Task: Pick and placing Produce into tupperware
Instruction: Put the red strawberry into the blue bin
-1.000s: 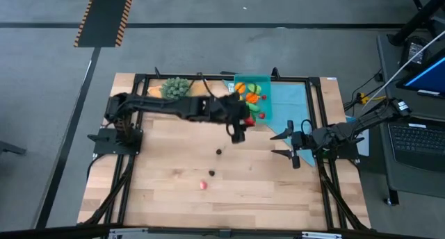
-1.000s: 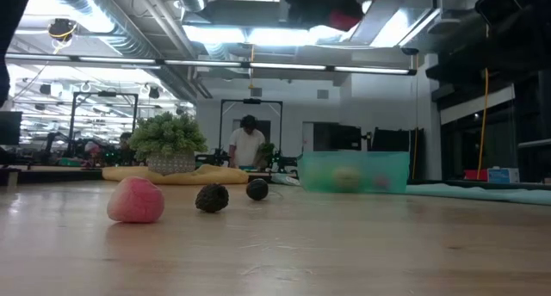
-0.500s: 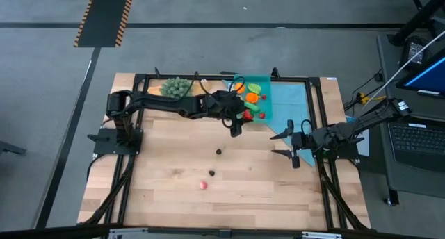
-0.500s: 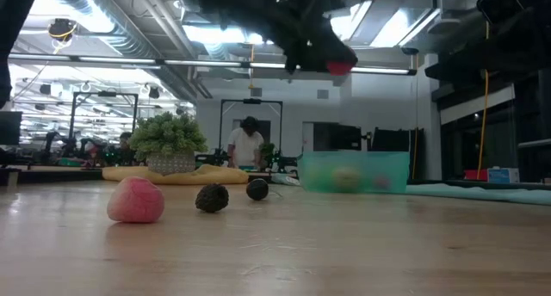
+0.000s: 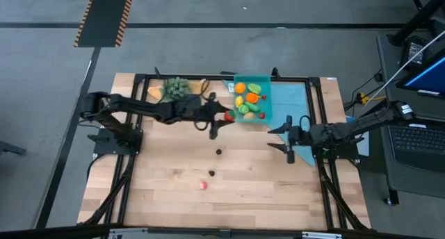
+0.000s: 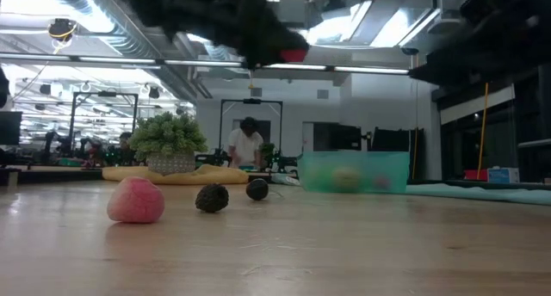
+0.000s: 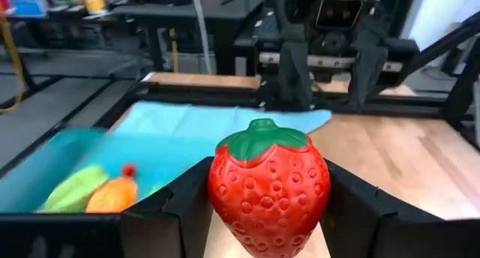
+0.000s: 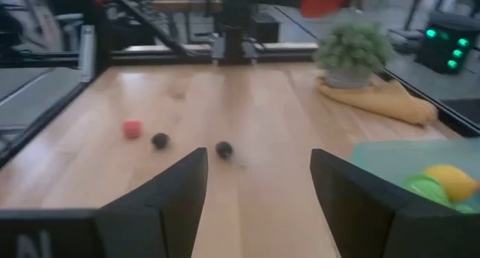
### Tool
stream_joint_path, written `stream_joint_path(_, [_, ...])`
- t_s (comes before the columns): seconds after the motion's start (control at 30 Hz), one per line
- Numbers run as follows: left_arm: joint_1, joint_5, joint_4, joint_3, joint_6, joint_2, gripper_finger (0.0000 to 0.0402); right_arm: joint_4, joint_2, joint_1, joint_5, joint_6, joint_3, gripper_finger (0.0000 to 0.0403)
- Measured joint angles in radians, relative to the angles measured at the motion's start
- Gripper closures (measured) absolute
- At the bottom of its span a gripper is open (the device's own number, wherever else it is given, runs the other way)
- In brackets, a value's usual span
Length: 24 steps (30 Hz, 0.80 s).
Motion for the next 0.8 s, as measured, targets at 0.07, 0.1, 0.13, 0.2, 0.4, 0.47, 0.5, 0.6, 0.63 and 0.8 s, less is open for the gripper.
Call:
stream_joint_path(0.07, [-0.005,-0.022,0.054,-0.078,-0.013,-0.044,0.0211,0.041,0.037,-0.031,0.000,0.023,0.000,0.0165])
stream_joint_path(0.1, [-0.007,-0.028,0.077,-0.118,-0.017,-0.072,0.0211,0.067,0.054,-0.048,0.000,0.028,0.000,0.0165])
stream_joint_path(0.13, [-0.008,-0.028,0.100,-0.146,-0.018,-0.092,0.0211,0.105,0.074,-0.064,0.000,0.033,0.000,0.0165])
stream_joint_path(0.2, [-0.009,-0.032,0.126,-0.198,-0.019,-0.132,0.0211,0.179,0.113,-0.096,0.000,0.034,0.000,0.0165])
stream_joint_path(0.4, [0.000,-0.035,0.119,-0.273,0.011,-0.199,0.0211,0.417,0.239,-0.146,0.002,-0.053,0.000,0.0165])
stream_joint_path(0.47, [0.009,-0.037,0.108,-0.282,0.013,-0.199,0.0211,0.493,0.283,-0.156,0.000,-0.063,0.000,0.0165])
stream_joint_path(0.5, [0.012,-0.038,0.101,-0.285,0.012,-0.199,0.0211,0.525,0.304,-0.164,0.000,-0.061,0.000,0.0165])
stream_joint_path(0.6, [0.021,-0.038,0.098,-0.285,0.020,-0.198,0.0211,0.579,0.360,-0.190,0.000,-0.023,0.000,0.0165])
stream_joint_path(0.63, [0.021,-0.038,0.095,-0.285,0.024,-0.198,0.0211,0.584,0.377,-0.201,0.000,0.012,0.000,0.0165])
stream_joint_path(0.8, [0.021,-0.037,0.066,-0.284,0.035,-0.198,0.0211,0.593,0.443,-0.256,-0.008,0.210,0.000,0.0165])
